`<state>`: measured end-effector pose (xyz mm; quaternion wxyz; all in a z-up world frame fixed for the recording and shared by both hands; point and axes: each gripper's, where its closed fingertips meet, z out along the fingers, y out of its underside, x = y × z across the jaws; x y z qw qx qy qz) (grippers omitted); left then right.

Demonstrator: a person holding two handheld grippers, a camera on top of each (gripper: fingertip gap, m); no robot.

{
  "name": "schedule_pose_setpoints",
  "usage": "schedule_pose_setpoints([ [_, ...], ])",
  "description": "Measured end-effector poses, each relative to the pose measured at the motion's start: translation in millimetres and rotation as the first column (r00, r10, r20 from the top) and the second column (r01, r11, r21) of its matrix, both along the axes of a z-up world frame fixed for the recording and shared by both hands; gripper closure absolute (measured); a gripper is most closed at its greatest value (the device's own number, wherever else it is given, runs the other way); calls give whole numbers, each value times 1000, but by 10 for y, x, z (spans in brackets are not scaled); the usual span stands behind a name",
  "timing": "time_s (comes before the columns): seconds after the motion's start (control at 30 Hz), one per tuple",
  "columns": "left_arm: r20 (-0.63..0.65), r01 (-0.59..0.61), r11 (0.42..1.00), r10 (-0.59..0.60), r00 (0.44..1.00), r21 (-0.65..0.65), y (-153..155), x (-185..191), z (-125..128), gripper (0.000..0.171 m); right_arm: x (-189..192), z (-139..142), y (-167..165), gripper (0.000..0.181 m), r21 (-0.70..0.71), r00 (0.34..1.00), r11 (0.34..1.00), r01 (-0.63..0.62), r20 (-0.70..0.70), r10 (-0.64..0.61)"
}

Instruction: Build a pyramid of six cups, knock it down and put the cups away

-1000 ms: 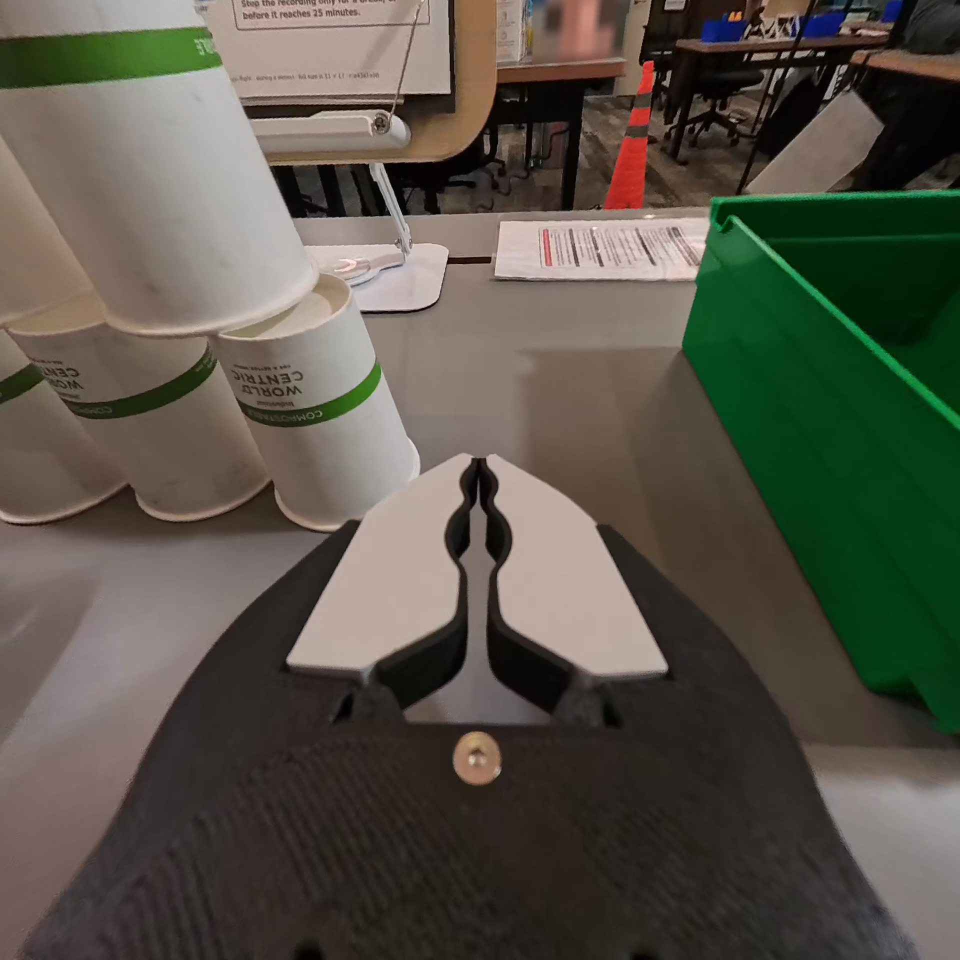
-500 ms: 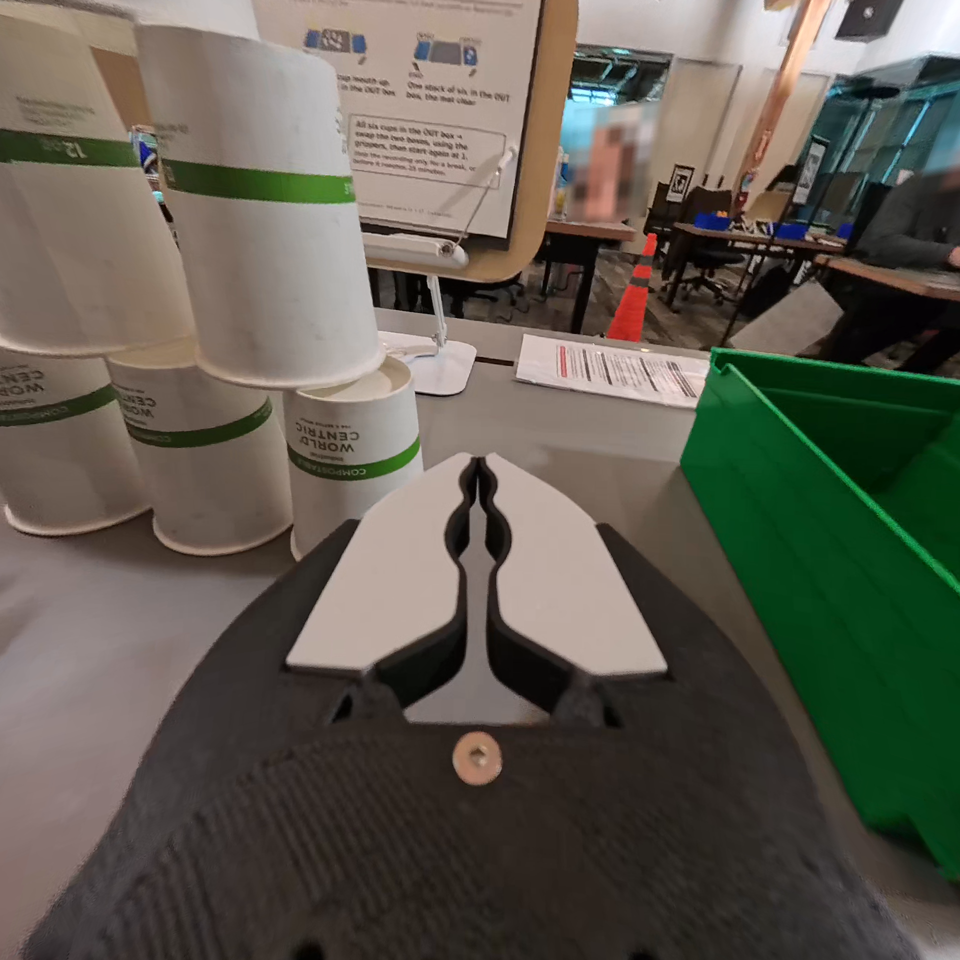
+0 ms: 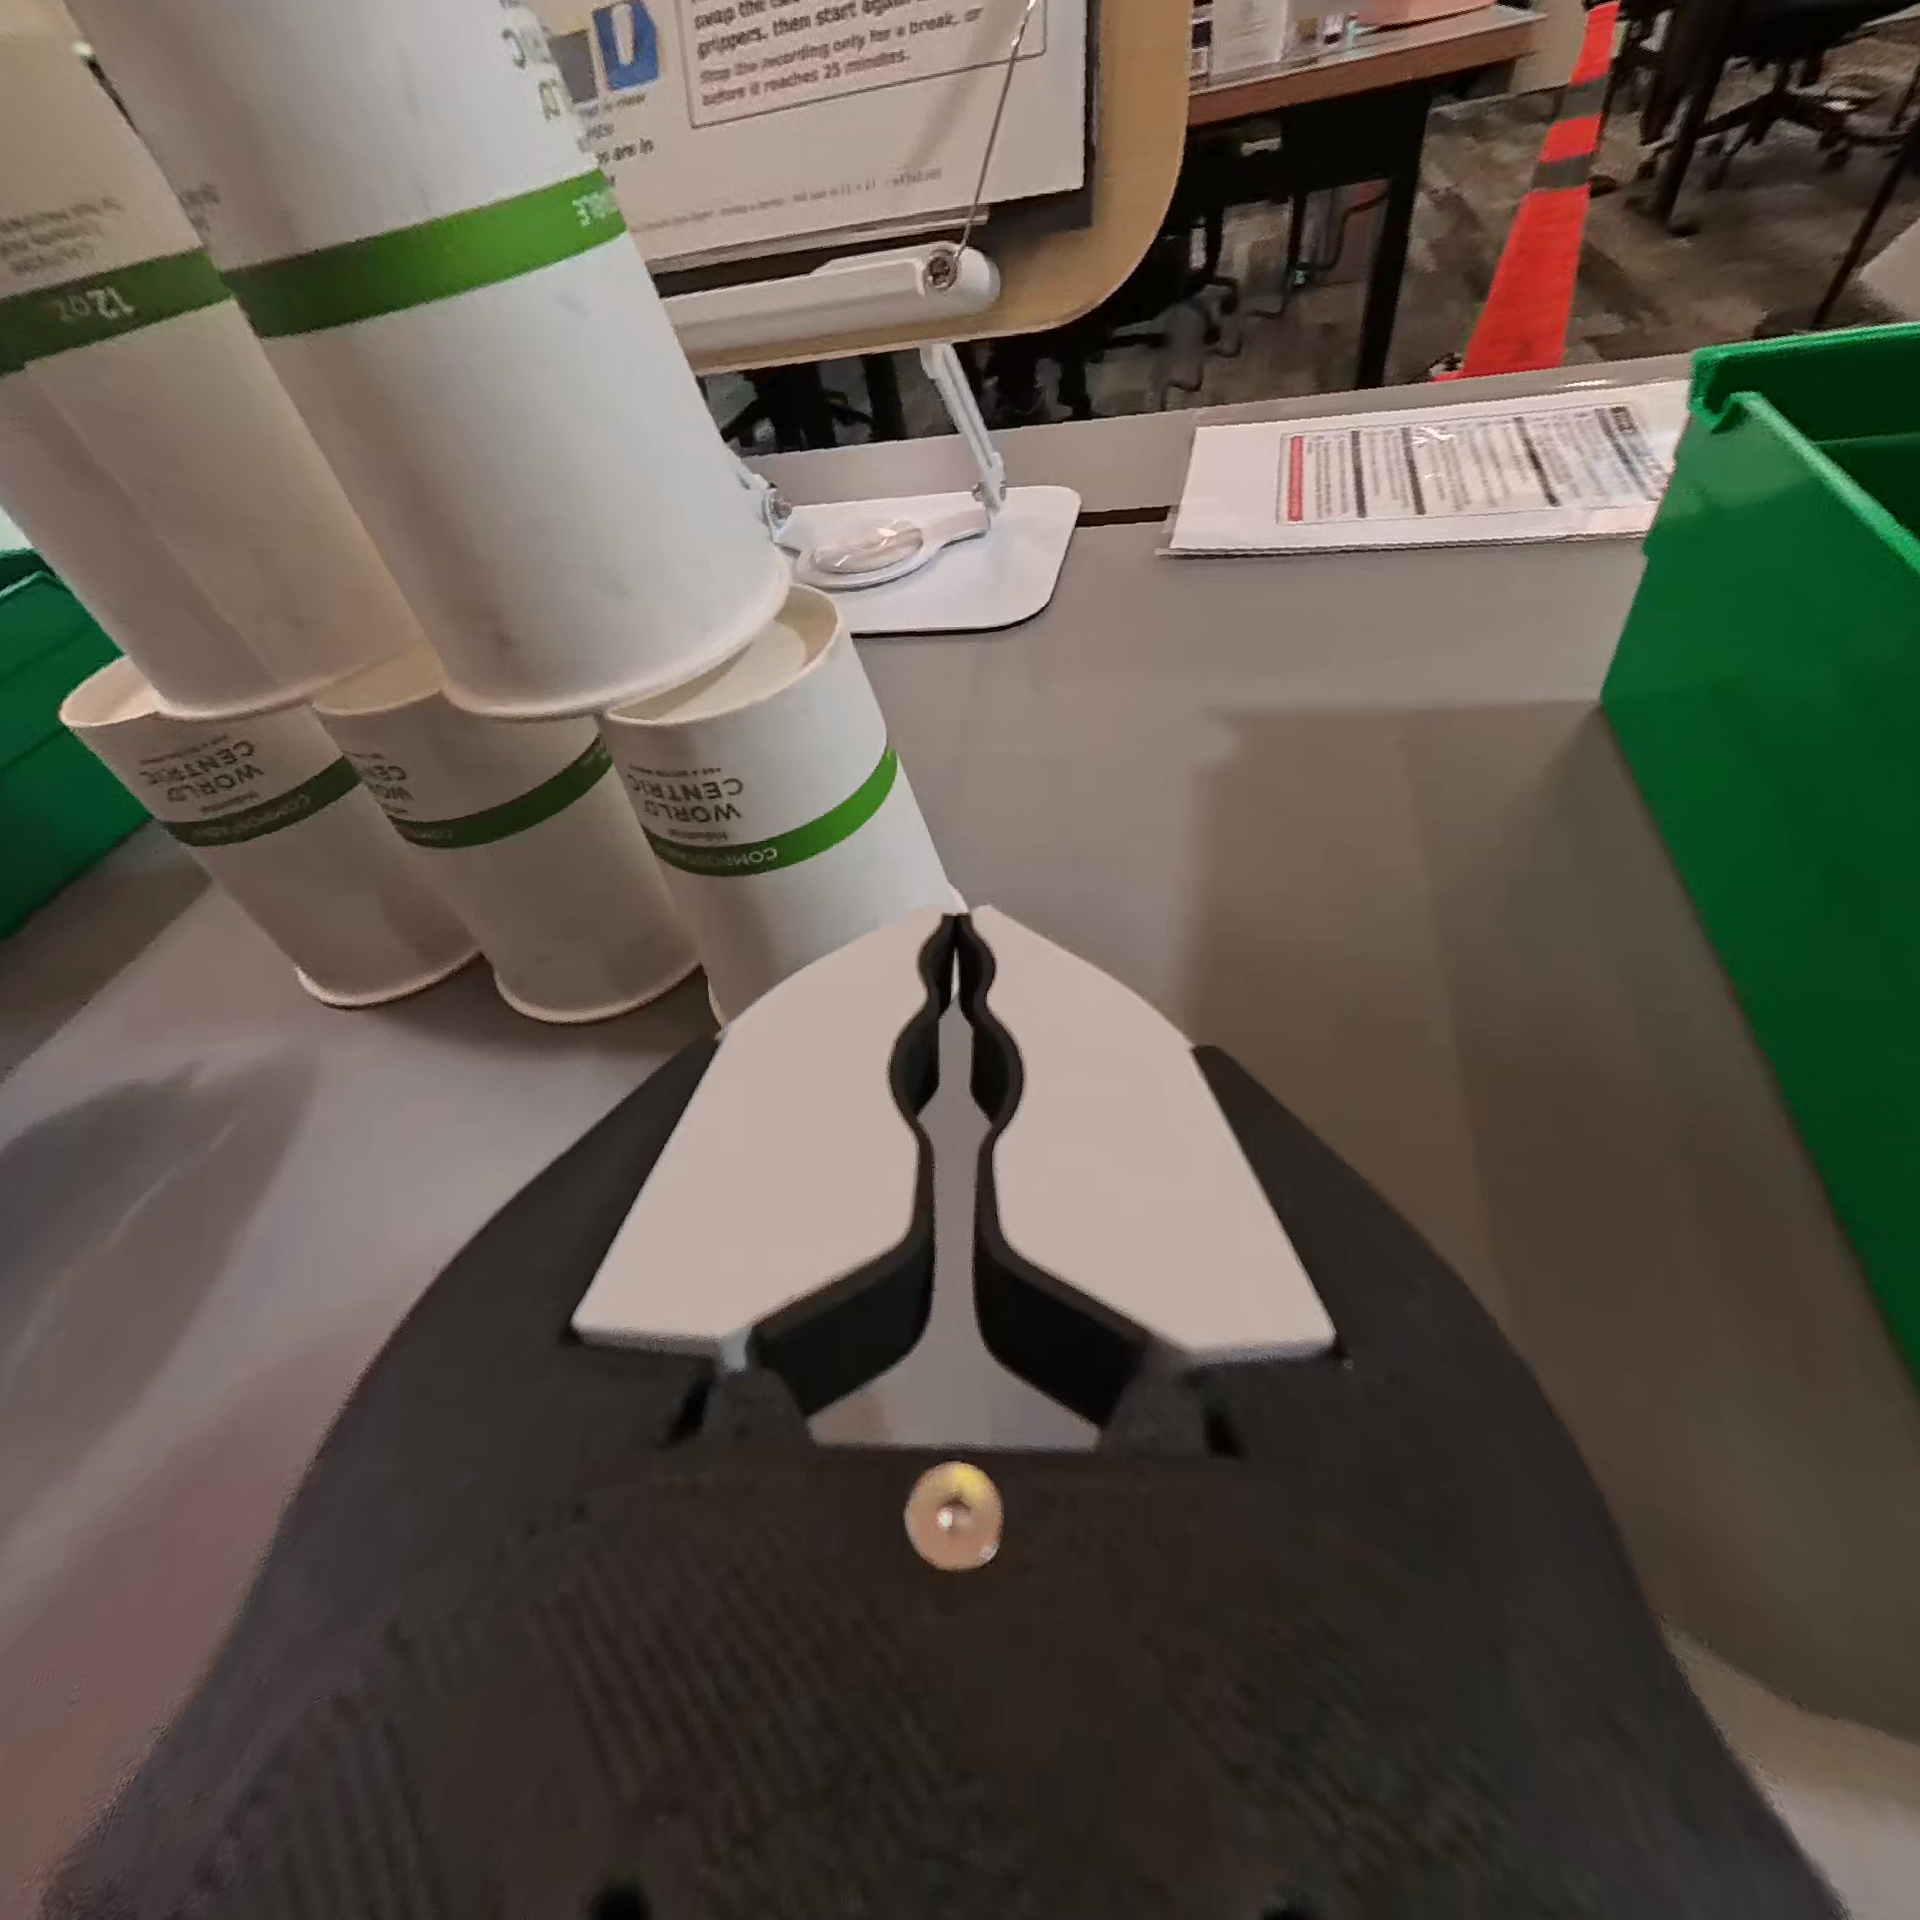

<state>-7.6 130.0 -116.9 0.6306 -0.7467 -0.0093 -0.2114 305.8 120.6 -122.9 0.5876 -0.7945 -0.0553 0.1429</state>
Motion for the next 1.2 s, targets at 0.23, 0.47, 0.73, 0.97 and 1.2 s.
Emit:
schedule_pose_setpoints([
  [0.23, -37, -166, 985, 164, 986, -46, 255, -513, -99, 171, -57, -139, 118, 181, -120, 988, 991, -56, -149, 38],
  [0.47, -5, -240, 971, 240, 971, 3, 174, -804, 59, 171, -196, 31, 21, 181, -25, 990, 995, -95, -103, 92],
  [0.73, -35, -88, 989, 93, 995, 123, -89, -342, 328, 171, -252, 134, -167, 181, 84, 993, 992, -96, 72, 90],
  [0.97, -149, -9, 988, 32, 988, 154, -120, -85, 297, 171, -134, 87, -147, 181, 42, 998, 998, -55, 38, 54],
  [1.2, -171, 3, 994, 16, 985, 114, -55, -8, 163, 171, -81, 74, -59, 181, 30, 999, 1000, -9, 36, 7],
])
